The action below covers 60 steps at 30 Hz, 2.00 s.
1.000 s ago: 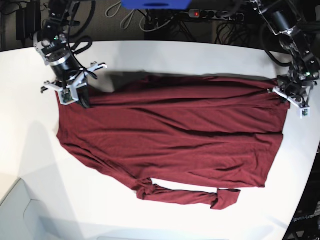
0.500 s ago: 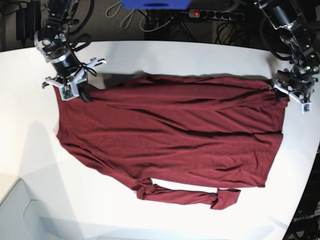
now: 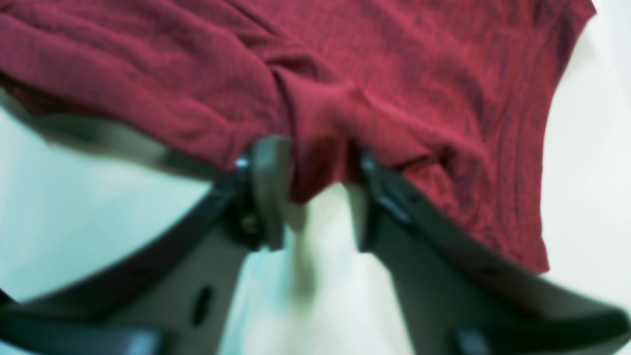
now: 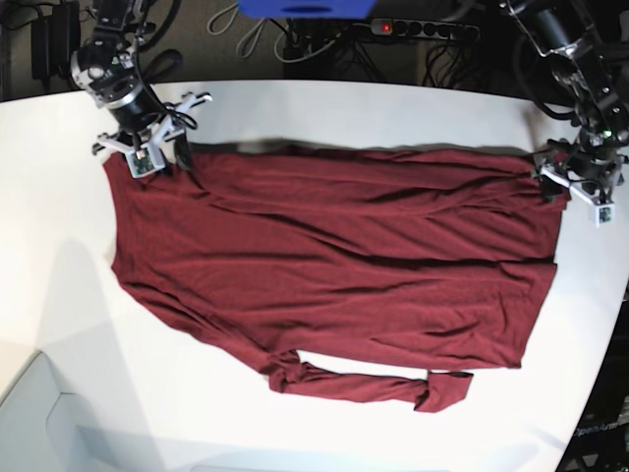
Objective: Layout the t-shirt on the table in an organized manner, then fold the t-shirt properly
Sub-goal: 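Hold both shoulder corners and drag the shirt toward the table's middle, then pull the collar corner with the right gripper outward to tension the shoulders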
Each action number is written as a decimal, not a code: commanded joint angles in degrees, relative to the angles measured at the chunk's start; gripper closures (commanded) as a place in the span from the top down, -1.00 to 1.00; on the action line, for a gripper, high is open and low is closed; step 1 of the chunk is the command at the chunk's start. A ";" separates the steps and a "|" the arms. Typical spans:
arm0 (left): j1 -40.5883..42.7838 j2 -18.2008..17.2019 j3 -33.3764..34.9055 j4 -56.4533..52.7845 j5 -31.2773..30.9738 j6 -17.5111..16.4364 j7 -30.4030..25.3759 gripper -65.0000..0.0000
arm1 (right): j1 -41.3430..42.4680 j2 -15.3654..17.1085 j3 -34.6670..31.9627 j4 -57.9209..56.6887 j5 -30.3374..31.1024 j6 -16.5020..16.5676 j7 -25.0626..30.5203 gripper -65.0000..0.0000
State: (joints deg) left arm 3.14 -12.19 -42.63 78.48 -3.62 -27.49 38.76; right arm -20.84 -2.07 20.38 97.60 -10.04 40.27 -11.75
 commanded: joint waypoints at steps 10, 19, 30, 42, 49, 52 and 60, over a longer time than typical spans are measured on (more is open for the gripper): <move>1.39 0.27 -0.14 5.17 -0.65 -0.16 -1.27 1.00 | -1.18 -0.26 0.15 5.04 1.21 -0.27 1.59 -0.07; 5.79 1.50 -0.23 4.29 -8.65 -0.16 -1.88 1.00 | -1.36 -0.35 0.15 5.74 1.21 -0.27 1.59 -0.07; 5.96 1.50 -2.34 1.92 -8.56 -0.08 -1.88 1.00 | -1.09 -0.26 0.15 5.83 1.21 -0.27 1.68 -0.07; 6.58 1.50 -2.07 -2.74 -8.91 -0.16 -1.88 0.85 | -1.01 -0.35 0.15 8.73 1.30 -0.27 1.86 -0.07; 6.75 1.50 -2.07 -4.50 -9.00 -0.16 -4.52 0.11 | -1.27 -0.35 0.23 11.36 1.30 -0.27 1.86 -0.07; 6.75 1.59 -2.07 -4.50 -9.00 -0.16 -4.79 -0.04 | -1.36 -0.35 0.23 12.33 1.38 -0.27 1.86 -0.07; 6.93 1.59 -2.07 -4.59 -9.00 -0.16 -4.96 -0.39 | -2.68 -1.14 -0.91 12.68 1.47 -0.27 1.86 -0.07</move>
State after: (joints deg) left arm 9.54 -10.63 -44.99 74.28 -13.41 -27.24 30.33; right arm -23.27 -3.01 19.55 109.14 -9.63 40.25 -11.38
